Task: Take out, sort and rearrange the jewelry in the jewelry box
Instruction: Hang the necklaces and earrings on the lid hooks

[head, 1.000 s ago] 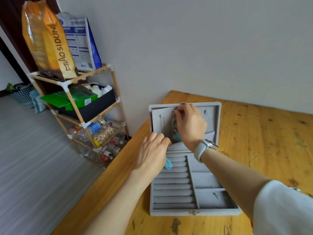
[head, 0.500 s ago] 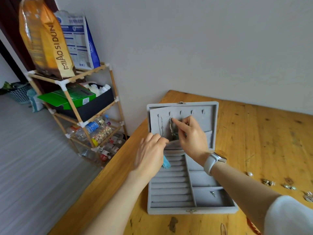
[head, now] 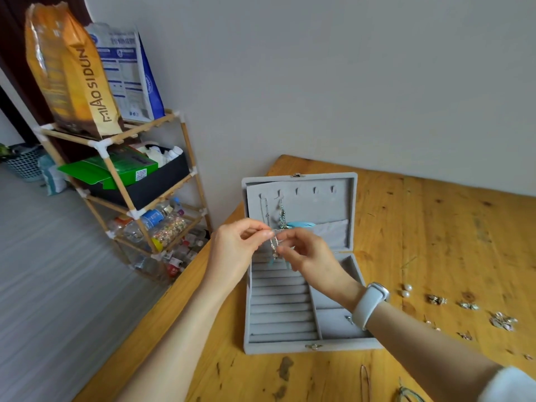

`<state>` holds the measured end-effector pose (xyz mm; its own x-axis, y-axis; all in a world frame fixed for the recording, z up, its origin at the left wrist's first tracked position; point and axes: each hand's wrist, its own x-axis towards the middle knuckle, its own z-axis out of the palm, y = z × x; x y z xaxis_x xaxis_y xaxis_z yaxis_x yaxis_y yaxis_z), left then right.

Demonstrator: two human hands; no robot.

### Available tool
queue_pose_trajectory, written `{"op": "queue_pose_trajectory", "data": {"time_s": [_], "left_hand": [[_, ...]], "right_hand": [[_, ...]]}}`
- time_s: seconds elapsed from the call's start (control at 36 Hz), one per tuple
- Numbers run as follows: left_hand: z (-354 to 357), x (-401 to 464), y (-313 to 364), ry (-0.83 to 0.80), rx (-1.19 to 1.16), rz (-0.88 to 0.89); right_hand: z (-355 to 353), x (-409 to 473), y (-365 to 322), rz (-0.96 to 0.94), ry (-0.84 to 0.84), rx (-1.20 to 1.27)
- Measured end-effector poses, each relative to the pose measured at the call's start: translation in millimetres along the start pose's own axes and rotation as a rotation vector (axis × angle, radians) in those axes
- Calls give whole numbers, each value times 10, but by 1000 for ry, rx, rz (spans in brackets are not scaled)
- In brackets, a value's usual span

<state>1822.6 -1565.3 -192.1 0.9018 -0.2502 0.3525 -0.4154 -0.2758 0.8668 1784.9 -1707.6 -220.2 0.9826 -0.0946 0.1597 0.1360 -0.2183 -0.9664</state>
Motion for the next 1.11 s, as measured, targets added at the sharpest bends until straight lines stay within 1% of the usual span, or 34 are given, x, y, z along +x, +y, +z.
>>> {"op": "queue_pose_trajectory", "data": {"time_s": [0.08,0.17,0.25,0.36,0.42,0.5,0.56,0.61,0.69,0.75,0.86,1.0,1.11], "left_hand": [[-23,10,21,33,19,28],[-42,30,31,11,-2,14],[-37,70,95,-50,1,27],[-25,170,258,-143,49,103],[-17,230,328,-175,58,121],[-21,311,381,-167,55,154],[-34,339,403,-154,34,168],[-47,339,414,-156,0,157],[-47,312,418,-189,-25,125],[-40,297,412,-201,-42,87],[-39,280,391,-185,-98,37],[-72,267,369,-198,-106,28],[-63,268,344,-233,-91,29]], "right_hand": [[-26,-5,-70,11,44,50],[-98,-13,-155,70,57,38],[-181,-32,-228,133,-16,4],[-278,-30,-346,205,-134,184],[-306,-5,-393,231,-179,227],[-318,46,-429,250,-200,242],[-326,73,-441,227,-185,231],[-329,93,-444,186,-148,218],[-332,115,-427,148,-108,269],[-329,108,-420,152,-145,282],[-312,73,-408,207,-278,318],[-343,98,-374,270,-298,457],[-401,96,-386,280,-332,399]]}}
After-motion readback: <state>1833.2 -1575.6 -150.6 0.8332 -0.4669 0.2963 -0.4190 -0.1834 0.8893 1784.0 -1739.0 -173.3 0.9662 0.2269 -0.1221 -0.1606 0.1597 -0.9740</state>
